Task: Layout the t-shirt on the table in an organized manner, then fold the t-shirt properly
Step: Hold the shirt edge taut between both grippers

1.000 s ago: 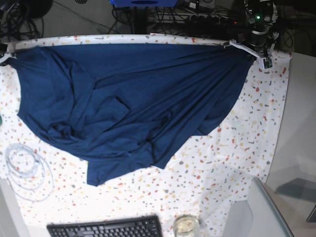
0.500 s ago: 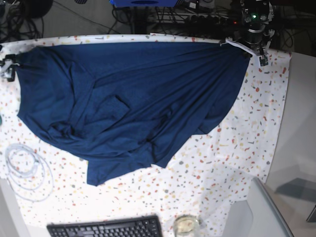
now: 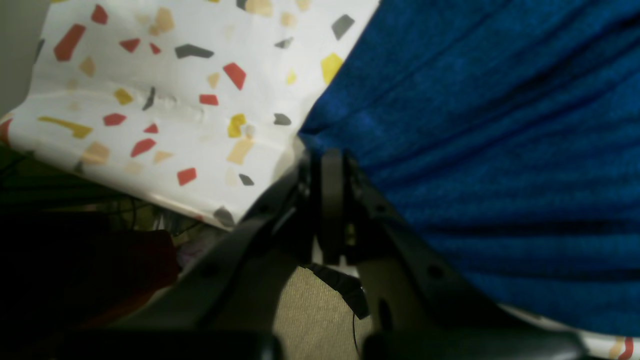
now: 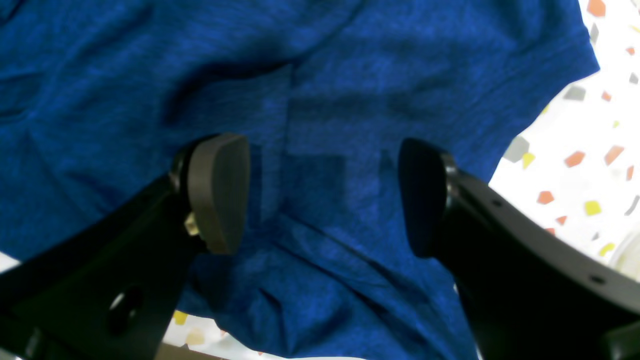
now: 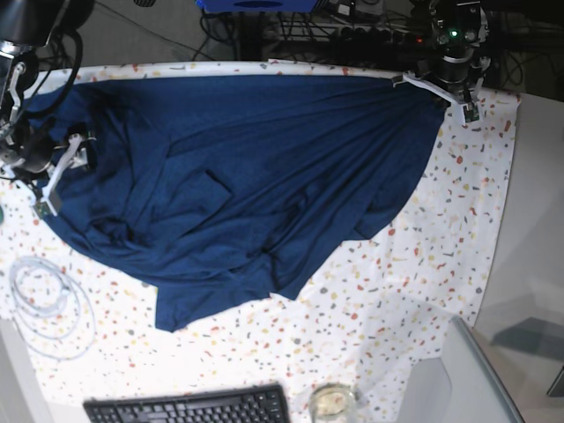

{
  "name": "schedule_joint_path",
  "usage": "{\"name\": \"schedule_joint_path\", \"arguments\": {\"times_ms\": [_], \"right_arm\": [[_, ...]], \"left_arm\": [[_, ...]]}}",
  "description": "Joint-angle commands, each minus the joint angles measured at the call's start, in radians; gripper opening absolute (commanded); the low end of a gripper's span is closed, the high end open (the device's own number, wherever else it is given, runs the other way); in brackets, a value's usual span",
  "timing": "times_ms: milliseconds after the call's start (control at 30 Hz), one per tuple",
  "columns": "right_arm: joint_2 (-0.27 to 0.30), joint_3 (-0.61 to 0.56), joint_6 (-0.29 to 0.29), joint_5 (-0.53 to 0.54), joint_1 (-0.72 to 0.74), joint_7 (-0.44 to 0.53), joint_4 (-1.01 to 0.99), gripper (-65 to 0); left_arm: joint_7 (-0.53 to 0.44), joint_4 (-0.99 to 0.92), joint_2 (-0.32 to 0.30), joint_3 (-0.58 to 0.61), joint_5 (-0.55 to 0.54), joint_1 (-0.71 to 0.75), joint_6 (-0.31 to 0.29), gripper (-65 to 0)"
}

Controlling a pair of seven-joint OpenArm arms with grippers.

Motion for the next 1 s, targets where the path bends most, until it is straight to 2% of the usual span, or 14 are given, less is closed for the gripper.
{"name": "schedule_joint_path", "arguments": {"times_ms": [0, 400, 467, 600, 633, 700, 833, 967], "right_arm": [[0.011, 0.003, 0.001, 0.008, 0.005, 0.009, 0.004, -21.2], [-0.006, 0.001, 0.001, 0.01, -0.049, 0.007, -0.028, -23.3], [-0.007, 0.001, 0.001, 0.011, -0.066, 0.0, -0.025, -30.6], [-0.007, 0.006, 0.001, 0.014, -0.088, -0.073, 0.032, -64.2], [-0.007, 0.009, 0.001, 0.014, -0.103, -0.091, 0.055, -65.0], [-0.007, 0.01, 0.001, 0.014, -0.134, -0.112, 0.127, -62.4], [-0.007, 0.019, 0.001, 0.014, -0.203, -0.154, 0.274, -65.0], [-0.03, 0.104, 0.001, 0.014, -0.239, -0.186, 0.402, -64.7]], "left_arm": [[-0.017, 0.015, -0.007, -0.002, 0.003, 0.006, 0.008, -65.0], [-0.017, 0.012, -0.007, -0.002, 0.001, 0.003, 0.008, -65.0], [-0.017, 0.014, -0.007, -0.002, 0.001, 0.001, 0.008, -65.0], [-0.017, 0.009, -0.007, -0.002, 0.003, -0.013, 0.008, -65.0], [-0.017, 0.011, -0.007, -0.002, 0.003, -0.013, 0.008, -65.0], [-0.017, 0.015, -0.007, -0.002, 0.003, -0.011, 0.008, -65.0], [-0.017, 0.015, -0.007, -0.002, 0.003, -0.009, 0.008, -65.0], [-0.017, 0.017, -0.007, -0.008, 0.003, -0.008, 0.008, -65.0]]}}
